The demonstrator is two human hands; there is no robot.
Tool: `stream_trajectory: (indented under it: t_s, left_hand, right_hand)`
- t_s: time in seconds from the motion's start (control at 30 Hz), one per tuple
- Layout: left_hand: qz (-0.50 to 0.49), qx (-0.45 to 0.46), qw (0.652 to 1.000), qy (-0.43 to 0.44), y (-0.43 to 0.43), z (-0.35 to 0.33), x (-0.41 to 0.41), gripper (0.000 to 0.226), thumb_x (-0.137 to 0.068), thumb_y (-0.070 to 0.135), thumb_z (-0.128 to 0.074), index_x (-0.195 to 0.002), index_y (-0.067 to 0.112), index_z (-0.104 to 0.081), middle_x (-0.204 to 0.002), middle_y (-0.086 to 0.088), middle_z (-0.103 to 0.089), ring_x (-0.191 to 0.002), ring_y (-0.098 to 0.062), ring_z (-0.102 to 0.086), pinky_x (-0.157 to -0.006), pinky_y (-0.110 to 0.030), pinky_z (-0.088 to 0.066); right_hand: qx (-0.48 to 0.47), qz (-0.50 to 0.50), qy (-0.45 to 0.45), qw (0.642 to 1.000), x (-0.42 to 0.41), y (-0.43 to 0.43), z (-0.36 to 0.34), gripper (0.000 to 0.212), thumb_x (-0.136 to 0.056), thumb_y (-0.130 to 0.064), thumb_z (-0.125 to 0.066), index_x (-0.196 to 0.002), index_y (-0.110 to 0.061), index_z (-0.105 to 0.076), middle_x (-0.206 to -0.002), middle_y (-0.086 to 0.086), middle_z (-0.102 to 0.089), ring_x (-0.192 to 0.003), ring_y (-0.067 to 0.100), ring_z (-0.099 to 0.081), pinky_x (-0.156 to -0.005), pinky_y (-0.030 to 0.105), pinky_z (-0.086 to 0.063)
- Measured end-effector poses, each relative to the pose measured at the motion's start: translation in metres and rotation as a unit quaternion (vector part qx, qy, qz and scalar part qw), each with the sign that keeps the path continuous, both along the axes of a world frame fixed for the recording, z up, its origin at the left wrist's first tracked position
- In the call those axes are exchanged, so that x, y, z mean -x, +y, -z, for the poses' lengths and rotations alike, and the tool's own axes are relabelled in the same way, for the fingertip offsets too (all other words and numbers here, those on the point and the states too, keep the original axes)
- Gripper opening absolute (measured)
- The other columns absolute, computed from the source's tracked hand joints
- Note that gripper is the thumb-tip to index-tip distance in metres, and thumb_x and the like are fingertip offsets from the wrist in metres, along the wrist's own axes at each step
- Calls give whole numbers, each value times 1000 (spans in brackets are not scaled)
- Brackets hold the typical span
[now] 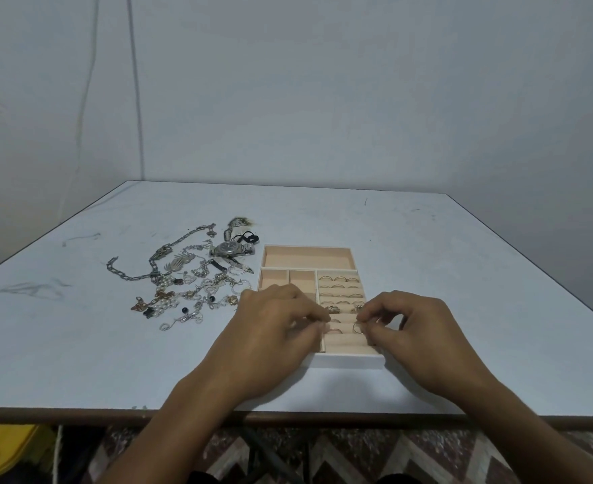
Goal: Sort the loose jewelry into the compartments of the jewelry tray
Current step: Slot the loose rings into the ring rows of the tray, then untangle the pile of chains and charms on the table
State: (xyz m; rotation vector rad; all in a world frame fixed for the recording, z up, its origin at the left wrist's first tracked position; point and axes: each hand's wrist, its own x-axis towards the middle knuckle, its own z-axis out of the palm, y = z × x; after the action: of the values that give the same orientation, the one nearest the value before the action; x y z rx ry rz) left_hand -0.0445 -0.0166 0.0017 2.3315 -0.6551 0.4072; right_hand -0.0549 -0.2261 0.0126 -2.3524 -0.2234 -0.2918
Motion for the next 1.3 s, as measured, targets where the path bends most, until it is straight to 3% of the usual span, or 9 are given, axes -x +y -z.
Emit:
stream_trajectory:
  t_s: [0.17, 0.3, 0.4, 0.53, 0.67, 1.03, 1.3]
  left_hand:
    - [-8, 1, 1000, 3, 10, 4, 2, 18, -85, 41, -56, -94, 37, -71, -81, 26, -59, -83, 0, -55, -79, -42, -47]
    - [-14, 8, 1000, 4, 13, 4, 2, 19, -85, 43, -56, -95, 38, -71, -84, 24, -63, -84, -2, -58, -81, -41, -48]
    - [-14, 3, 1000, 9, 13, 4, 3, 20, -86, 44, -56, -96, 37, -72, -83, 23, -63, -83, -1, -58, -81, -40, -48]
    - [-14, 0, 1000, 15, 13, 5, 3, 21, -87, 45, -55, -98, 38, -71, -84, 24, -64, -84, 0, -58, -82, -39, -48]
    - [-15, 0, 1000, 13, 13, 4, 4, 21, -87, 46, -54, -99, 38, -70, -85, 24, -64, -85, 0, -58, -83, -41, -48]
    - [-27, 12, 1000, 0, 14, 6, 8, 23, -87, 48, -54, -103, 38, -68, -86, 24, -64, -87, 1, -58, -83, -41, -47]
    - [-28, 20, 999, -2, 19, 5, 11, 28, -87, 48, -52, -112, 39, -63, -94, 27, -63, -94, 3, -57, -89, -41, -47]
  right_hand:
    - [54, -11, -4, 998, -2, 1, 2, 26, -86, -22, -68, -70, -43, -61, -85, -21, -62, -87, 1, -57, -74, 21, -52]
    - [69, -14, 0, 997, 0, 0, 4, 15, -87, -22, -66, -81, -36, -69, -93, -16, -65, -90, 4, -57, -68, 14, -45]
    - [79, -14, 1, 997, 2, -2, 3, 17, -88, -20, -63, -88, -35, -71, -90, -17, -63, -85, 1, -55, -65, 12, -39]
    - [108, -24, -5, 994, 6, -4, 4, 23, -88, -19, -58, -95, -34, -73, -95, -24, -63, -95, -1, -53, -71, 9, -37]
    - [136, -30, -5, 990, 8, -5, 4, 26, -90, -19, -55, -99, -35, -73, -97, -29, -58, -99, 1, -53, -82, 11, -40]
    - [172, -31, -3, 985, 9, -3, 3, 34, -92, -12, -50, -108, -31, -72, -108, -19, -62, -101, 2, -53, -91, 18, -45]
    - [192, -28, 6, 981, 10, 0, -2, 28, -93, -20, -48, -106, -33, -69, -112, -21, -61, -100, 3, -55, -83, 16, -48]
